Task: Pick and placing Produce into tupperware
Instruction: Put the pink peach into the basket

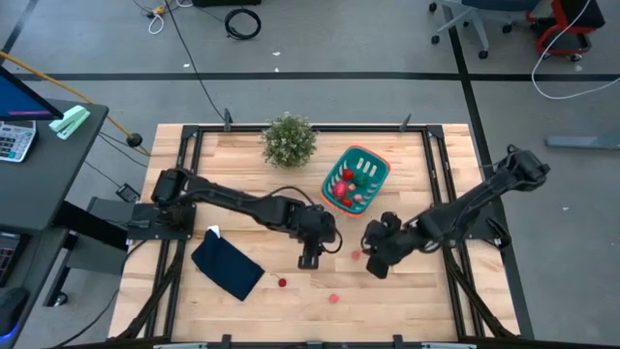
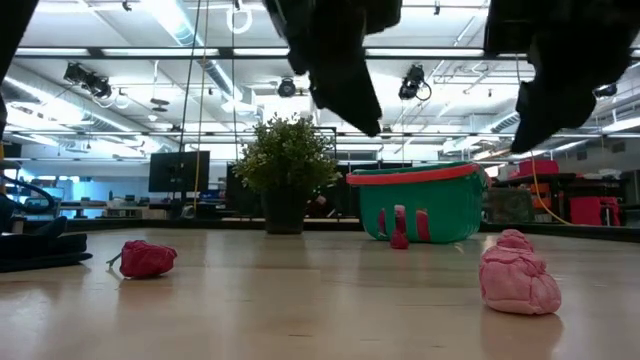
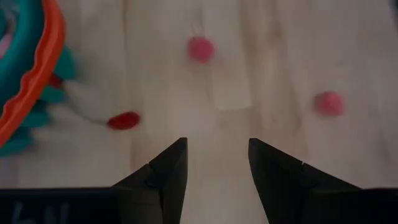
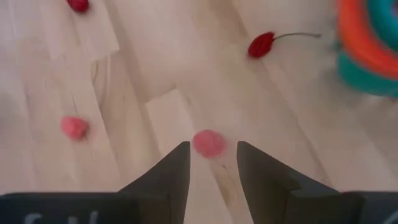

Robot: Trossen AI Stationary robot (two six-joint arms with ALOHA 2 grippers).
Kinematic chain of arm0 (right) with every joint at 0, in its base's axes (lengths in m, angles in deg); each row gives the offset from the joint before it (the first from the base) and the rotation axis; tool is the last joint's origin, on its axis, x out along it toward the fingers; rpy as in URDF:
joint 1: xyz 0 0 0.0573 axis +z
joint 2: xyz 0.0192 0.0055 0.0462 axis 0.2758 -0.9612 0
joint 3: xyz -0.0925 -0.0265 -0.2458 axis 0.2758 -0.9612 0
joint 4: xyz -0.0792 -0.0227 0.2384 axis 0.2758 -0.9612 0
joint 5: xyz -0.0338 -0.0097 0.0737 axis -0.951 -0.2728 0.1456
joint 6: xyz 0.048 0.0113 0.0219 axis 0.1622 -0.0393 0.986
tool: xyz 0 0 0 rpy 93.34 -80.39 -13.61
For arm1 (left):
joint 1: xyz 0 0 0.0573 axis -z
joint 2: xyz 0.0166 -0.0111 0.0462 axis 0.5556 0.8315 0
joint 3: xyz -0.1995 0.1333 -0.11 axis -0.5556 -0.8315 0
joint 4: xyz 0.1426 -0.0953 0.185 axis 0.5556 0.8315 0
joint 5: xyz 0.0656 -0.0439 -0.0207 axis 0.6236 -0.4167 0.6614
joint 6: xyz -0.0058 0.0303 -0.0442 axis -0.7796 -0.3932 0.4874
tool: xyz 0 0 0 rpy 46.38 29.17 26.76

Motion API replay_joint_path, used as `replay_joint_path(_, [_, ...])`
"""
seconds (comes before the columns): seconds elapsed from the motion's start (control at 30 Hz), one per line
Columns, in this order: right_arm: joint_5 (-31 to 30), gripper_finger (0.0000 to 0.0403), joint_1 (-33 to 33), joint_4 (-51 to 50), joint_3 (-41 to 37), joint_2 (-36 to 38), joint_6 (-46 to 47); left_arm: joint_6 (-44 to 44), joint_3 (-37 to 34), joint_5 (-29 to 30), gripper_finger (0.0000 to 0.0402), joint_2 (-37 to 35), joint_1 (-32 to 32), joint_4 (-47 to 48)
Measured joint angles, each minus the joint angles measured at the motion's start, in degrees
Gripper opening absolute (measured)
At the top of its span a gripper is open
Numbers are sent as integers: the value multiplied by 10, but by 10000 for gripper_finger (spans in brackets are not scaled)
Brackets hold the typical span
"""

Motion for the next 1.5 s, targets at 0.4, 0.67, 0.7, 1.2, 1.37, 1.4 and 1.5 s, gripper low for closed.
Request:
replay_joint_path(0.4, [-92, 141, 39, 56, 0, -137, 21, 6, -37, 65, 179, 0, -16, -4])
replay_joint_path(0.67, [-98, 141, 39, 87, 1, -191, 21, 17, -37, 65, 174, 0, -32, -6])
replay_joint_path(0.7, [-99, 141, 39, 88, 2, -193, 21, 21, -37, 65, 175, 0, -34, -7])
replay_joint_path(1.2, [-138, 99, 33, 87, 0, -201, 29, 51, -37, 65, 176, 0, -34, -6])
replay_joint_path(1.37, [-137, 20, 27, 87, 0, -201, 14, 51, -37, 65, 170, 0, -34, -6])
replay_joint_path(1.4, [-137, 13, 26, 88, 0, -201, 8, 51, -37, 65, 169, 0, -34, -6])
replay_joint_path(1.5, [-138, 16, 25, 84, 0, -196, 1, 51, -37, 65, 168, -1, -34, -5])
